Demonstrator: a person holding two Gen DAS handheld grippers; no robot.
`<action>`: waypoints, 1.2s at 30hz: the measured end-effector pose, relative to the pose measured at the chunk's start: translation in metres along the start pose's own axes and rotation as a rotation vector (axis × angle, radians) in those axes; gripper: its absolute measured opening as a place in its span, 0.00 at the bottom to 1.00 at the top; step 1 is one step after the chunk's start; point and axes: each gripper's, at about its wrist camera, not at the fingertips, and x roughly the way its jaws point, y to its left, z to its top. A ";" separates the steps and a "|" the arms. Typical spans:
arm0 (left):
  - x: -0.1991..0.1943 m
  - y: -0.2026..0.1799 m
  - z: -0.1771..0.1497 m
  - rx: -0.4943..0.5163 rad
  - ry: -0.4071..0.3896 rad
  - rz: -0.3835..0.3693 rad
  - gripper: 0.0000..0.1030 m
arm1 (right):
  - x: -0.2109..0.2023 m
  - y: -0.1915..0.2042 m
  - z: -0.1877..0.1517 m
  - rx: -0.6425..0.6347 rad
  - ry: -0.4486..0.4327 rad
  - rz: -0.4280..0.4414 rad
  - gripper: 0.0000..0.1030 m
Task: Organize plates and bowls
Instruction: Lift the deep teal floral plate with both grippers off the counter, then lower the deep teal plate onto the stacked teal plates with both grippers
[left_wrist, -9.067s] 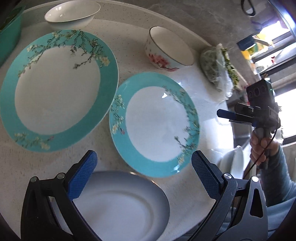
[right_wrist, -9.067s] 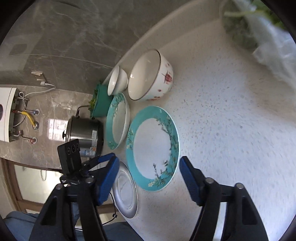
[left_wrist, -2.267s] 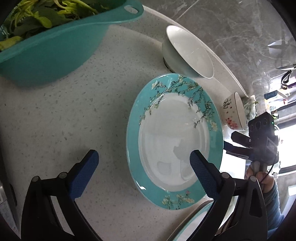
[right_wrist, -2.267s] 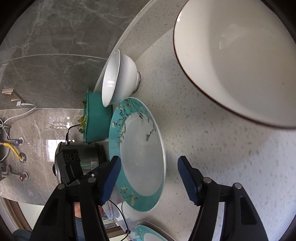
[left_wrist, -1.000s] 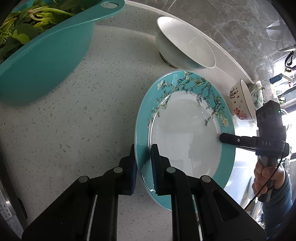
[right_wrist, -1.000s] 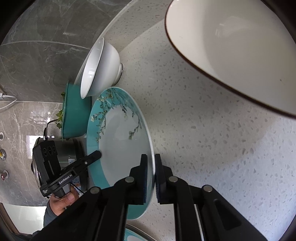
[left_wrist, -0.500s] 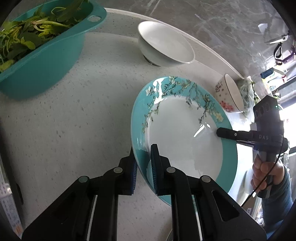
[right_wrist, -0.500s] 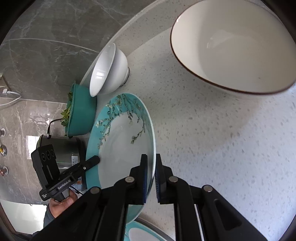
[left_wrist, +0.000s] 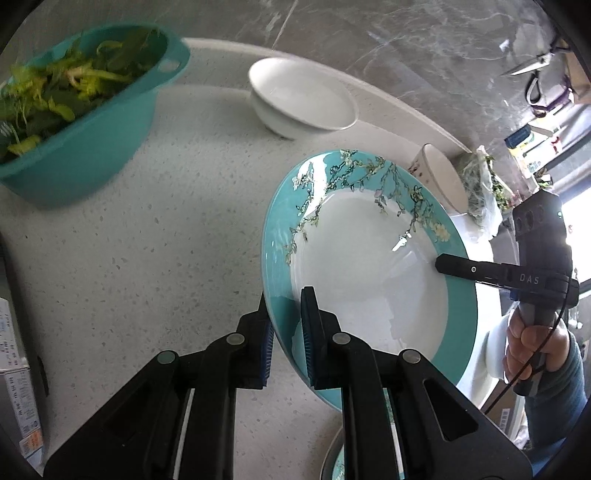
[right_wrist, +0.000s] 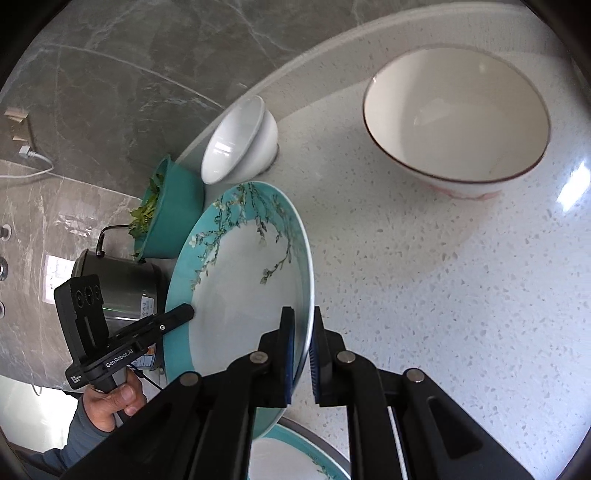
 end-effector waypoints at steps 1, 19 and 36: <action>-0.005 -0.003 0.000 0.007 -0.007 -0.001 0.11 | -0.003 0.002 0.000 -0.006 -0.008 -0.001 0.11; -0.118 -0.060 -0.061 0.141 -0.110 -0.028 0.11 | -0.090 0.048 -0.060 -0.101 -0.128 0.001 0.11; -0.083 -0.069 -0.148 0.208 0.025 -0.033 0.12 | -0.077 0.021 -0.163 -0.019 -0.104 -0.074 0.11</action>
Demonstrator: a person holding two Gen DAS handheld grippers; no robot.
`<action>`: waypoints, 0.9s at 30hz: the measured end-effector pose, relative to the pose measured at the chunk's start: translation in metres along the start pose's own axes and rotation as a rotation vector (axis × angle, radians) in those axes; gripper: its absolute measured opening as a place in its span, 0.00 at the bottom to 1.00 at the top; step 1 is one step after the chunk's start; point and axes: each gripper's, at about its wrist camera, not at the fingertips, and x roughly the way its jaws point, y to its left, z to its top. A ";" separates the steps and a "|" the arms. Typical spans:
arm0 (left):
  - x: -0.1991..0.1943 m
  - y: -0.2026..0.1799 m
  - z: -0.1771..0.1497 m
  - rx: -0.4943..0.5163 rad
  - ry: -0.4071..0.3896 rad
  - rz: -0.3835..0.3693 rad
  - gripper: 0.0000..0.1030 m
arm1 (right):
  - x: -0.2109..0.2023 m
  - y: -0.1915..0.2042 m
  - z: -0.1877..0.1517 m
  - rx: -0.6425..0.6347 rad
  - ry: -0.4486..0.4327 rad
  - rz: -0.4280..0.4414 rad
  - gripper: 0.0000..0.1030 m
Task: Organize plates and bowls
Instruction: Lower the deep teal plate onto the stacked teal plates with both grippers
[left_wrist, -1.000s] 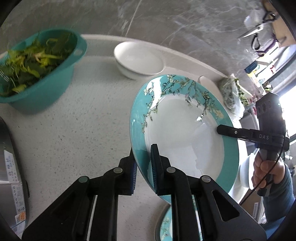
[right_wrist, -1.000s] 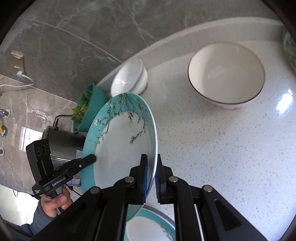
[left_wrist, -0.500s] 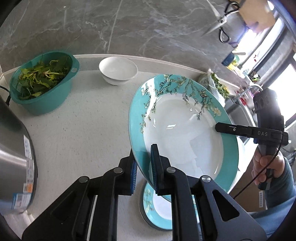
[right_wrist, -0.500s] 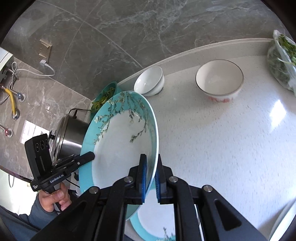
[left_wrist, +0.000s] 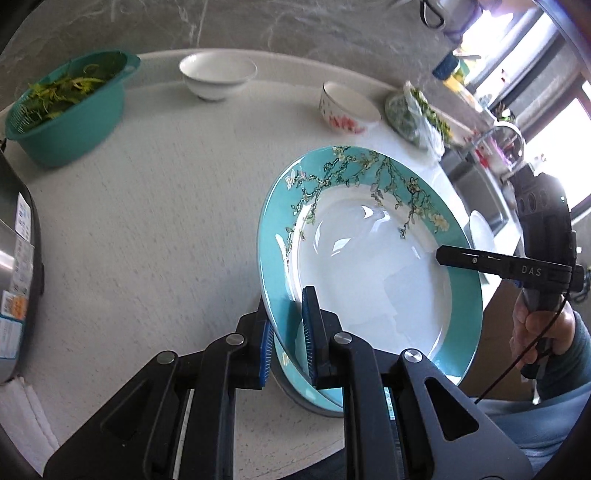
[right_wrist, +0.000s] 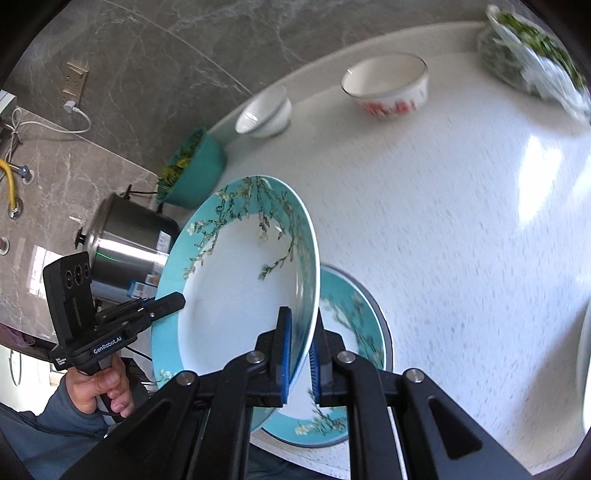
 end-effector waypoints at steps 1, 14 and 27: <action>0.005 -0.002 -0.006 0.016 0.009 0.007 0.13 | 0.003 -0.002 -0.005 0.000 0.003 -0.010 0.11; 0.045 -0.008 -0.030 0.130 0.061 0.057 0.15 | 0.028 -0.020 -0.038 0.000 0.023 -0.118 0.14; 0.063 -0.006 -0.027 0.160 0.098 0.058 0.16 | 0.039 -0.004 -0.051 -0.079 0.012 -0.237 0.18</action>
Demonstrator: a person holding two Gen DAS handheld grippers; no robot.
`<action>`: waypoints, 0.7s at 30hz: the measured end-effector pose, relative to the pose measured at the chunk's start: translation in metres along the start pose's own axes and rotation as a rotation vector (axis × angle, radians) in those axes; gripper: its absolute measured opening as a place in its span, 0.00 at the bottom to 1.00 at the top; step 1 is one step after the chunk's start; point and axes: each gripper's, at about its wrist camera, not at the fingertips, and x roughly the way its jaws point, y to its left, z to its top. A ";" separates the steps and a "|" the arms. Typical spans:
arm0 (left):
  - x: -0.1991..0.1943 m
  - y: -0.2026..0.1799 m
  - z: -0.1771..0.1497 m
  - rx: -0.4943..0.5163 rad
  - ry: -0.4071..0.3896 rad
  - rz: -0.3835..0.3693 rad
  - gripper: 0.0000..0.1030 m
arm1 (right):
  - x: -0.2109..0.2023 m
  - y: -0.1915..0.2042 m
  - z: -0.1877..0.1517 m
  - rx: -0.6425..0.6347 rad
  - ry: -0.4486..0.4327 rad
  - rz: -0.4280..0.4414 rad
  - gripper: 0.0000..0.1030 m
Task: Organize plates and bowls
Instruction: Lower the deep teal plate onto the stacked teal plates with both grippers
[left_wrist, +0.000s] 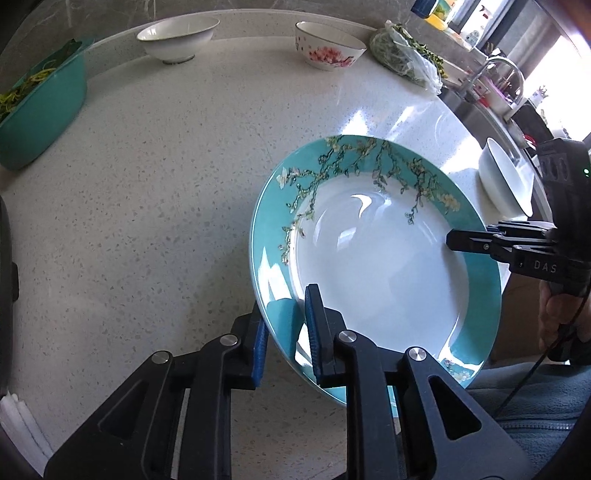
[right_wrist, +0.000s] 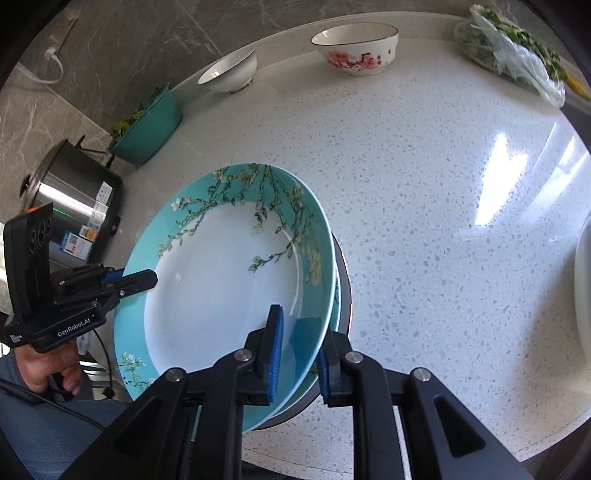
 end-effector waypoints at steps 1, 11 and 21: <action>0.002 0.000 0.000 0.003 0.005 0.005 0.17 | 0.000 0.002 0.000 -0.007 0.002 -0.016 0.19; 0.004 -0.005 -0.002 0.050 0.020 0.043 0.21 | 0.001 0.030 -0.004 -0.102 0.007 -0.242 0.25; 0.001 -0.005 -0.002 0.059 0.012 0.039 0.21 | -0.001 0.025 -0.005 -0.060 0.011 -0.267 0.27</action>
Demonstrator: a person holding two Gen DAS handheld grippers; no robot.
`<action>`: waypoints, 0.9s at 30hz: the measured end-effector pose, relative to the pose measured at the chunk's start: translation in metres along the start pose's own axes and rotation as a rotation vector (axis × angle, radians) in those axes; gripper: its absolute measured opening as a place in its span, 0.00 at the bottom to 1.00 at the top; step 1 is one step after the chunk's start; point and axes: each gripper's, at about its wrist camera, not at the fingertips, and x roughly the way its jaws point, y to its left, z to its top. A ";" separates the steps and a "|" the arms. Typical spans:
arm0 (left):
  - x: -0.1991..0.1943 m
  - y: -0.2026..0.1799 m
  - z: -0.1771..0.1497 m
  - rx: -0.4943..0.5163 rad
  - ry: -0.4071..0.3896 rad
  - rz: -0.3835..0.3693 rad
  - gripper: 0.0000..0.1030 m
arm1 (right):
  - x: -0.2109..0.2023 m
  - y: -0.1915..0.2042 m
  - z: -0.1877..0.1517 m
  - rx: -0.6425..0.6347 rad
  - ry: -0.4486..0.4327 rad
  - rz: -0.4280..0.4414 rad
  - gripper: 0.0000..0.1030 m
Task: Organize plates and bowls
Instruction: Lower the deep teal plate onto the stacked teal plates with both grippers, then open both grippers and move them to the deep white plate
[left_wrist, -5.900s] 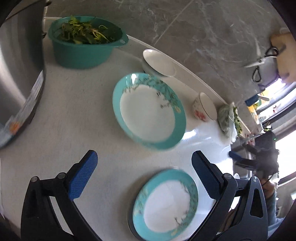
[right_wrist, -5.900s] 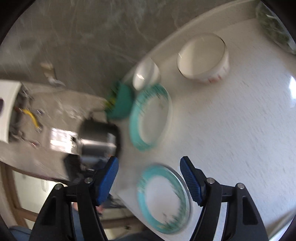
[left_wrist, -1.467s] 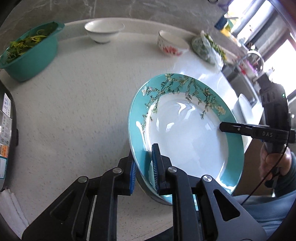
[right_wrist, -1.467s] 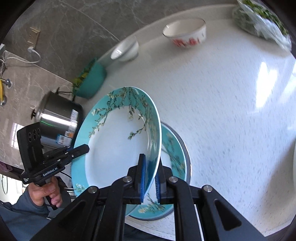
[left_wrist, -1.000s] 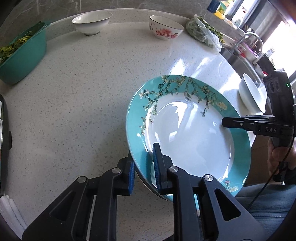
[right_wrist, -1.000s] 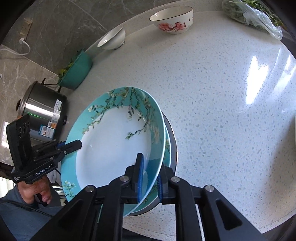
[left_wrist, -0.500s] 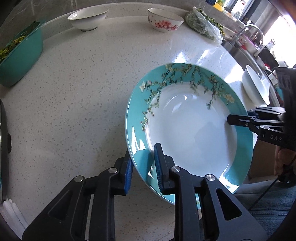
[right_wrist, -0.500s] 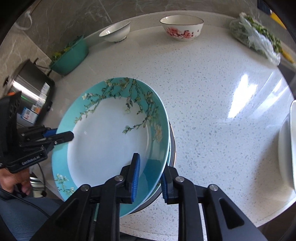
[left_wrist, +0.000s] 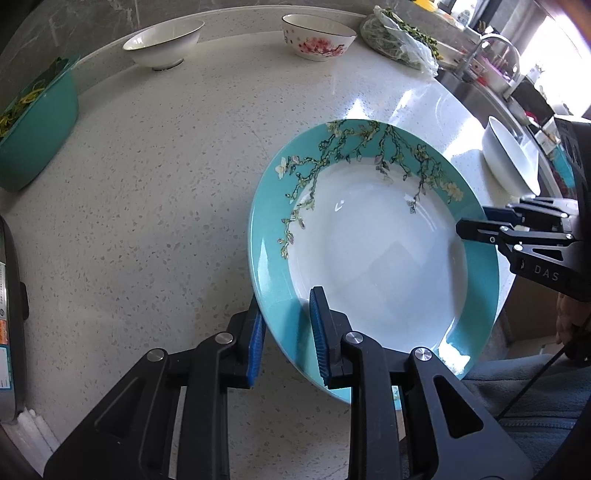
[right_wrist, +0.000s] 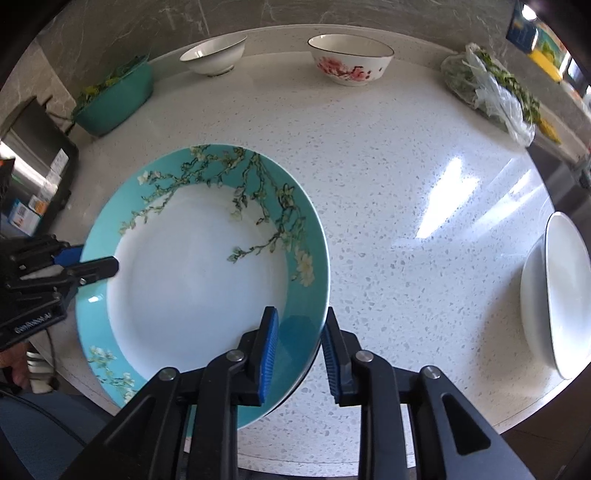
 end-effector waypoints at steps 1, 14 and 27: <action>-0.002 0.002 0.000 -0.010 -0.011 -0.002 0.21 | 0.000 -0.001 0.001 0.008 -0.001 0.009 0.28; -0.094 -0.026 0.069 -0.142 -0.299 -0.030 1.00 | -0.085 -0.127 0.036 0.156 -0.123 0.429 0.74; 0.038 -0.244 0.139 -0.181 -0.033 -0.154 0.99 | -0.091 -0.370 0.029 0.169 -0.063 0.468 0.74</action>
